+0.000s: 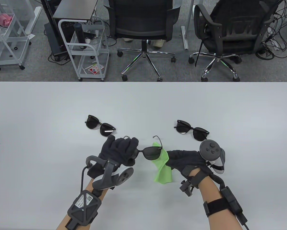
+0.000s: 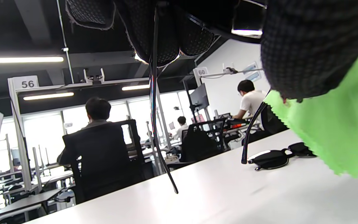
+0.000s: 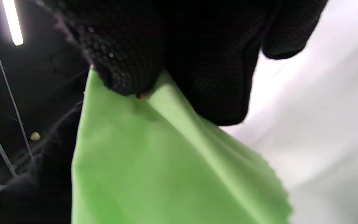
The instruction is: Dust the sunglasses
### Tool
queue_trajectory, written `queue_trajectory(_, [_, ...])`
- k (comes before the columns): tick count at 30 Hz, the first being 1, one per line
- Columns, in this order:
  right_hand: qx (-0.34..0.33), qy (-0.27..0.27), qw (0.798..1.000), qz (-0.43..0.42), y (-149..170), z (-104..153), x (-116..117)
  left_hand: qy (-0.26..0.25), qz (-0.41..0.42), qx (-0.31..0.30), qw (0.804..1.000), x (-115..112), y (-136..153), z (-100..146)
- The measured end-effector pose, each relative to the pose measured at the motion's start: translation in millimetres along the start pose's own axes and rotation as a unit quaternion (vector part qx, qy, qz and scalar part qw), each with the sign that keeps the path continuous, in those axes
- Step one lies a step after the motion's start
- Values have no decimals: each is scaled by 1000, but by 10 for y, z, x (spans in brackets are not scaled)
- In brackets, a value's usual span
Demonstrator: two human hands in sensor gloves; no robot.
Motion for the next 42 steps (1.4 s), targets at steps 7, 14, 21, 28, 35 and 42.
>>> queue_trajectory(7, [20, 4, 993, -116, -4, 42, 119, -8, 5, -6, 1000, 65, -53, 11])
queue_trajectory(14, [28, 25, 978, -205, -61, 76, 320, -14, 9, -23, 1000, 123, -185, 44])
queue_trajectory(21, [-13, 112, 980, -166, -204, 173, 214, -20, 18, -23, 999, 162, -232, 23])
queue_trajectory(28, [-43, -12, 976, -215, -237, 108, 332, -13, 24, -18, 999, 188, -196, 27])
queue_trajectory(35, [-37, 86, 985, -144, -263, 174, 238, -15, 18, -27, 999, 187, -233, 31])
queue_trajectory(42, [-31, 32, 983, -180, -236, 128, 287, -5, -5, -13, 1000, 128, -155, -1])
Point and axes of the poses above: the tracker on the back of each hand, its own y axis roughly to the little-finger side, its own z axis roughly from the fingertips to the wrist, x = y × z, the point moved 2 cm from there along -z, roughly from the wrist to the fingertips, and after that the axes turned 11 degrees about x, right-handed, at the moved point
